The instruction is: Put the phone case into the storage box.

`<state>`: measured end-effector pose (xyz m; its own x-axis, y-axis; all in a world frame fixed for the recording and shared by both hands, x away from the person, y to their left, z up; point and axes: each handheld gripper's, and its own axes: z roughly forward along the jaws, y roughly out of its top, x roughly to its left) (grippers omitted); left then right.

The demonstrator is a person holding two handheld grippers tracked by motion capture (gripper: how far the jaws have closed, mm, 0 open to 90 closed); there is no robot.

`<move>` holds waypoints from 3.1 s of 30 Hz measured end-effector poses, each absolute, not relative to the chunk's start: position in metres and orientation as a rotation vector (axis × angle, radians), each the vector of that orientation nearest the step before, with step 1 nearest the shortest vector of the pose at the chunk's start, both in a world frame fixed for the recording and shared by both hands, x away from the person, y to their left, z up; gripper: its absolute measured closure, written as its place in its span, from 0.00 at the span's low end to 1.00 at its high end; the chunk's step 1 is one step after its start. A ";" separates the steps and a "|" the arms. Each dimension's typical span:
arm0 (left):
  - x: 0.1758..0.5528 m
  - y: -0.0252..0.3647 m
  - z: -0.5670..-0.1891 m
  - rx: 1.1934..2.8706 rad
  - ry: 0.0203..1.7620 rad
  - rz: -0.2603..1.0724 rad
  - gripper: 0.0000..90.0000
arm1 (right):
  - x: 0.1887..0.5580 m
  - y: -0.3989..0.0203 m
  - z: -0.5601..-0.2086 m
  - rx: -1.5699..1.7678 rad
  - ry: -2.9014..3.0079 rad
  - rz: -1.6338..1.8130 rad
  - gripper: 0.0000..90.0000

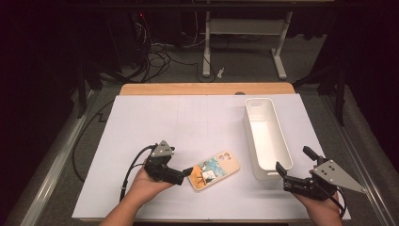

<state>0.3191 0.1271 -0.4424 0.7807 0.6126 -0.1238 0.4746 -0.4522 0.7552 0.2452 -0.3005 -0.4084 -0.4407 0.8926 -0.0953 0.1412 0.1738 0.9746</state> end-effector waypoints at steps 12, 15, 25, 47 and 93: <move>0.326 0.090 -0.444 2.324 0.751 0.120 0.00 | 0.245 -0.301 -0.408 0.987 1.734 1.327 0.03; 0.327 0.081 -0.447 2.356 0.733 0.106 0.00 | 0.245 -0.301 -0.408 0.987 1.734 1.326 0.03; 0.331 0.050 -0.458 2.505 0.676 0.085 0.00 | 0.245 -0.301 -0.409 0.990 1.734 1.325 0.03; 0.339 0.020 -0.461 2.639 0.671 0.084 0.00 | 0.246 -0.301 -0.409 0.987 1.737 1.326 0.03; 0.338 0.032 -0.450 2.537 0.622 0.064 0.12 | 0.246 -0.301 -0.409 0.990 1.734 1.331 0.03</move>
<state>0.3375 0.0321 -0.4503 0.8934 0.4428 -0.0759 0.4182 -0.7581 0.5004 0.2456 -0.3011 -0.4088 -0.4416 0.8926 -0.0910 0.1429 0.1701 0.9750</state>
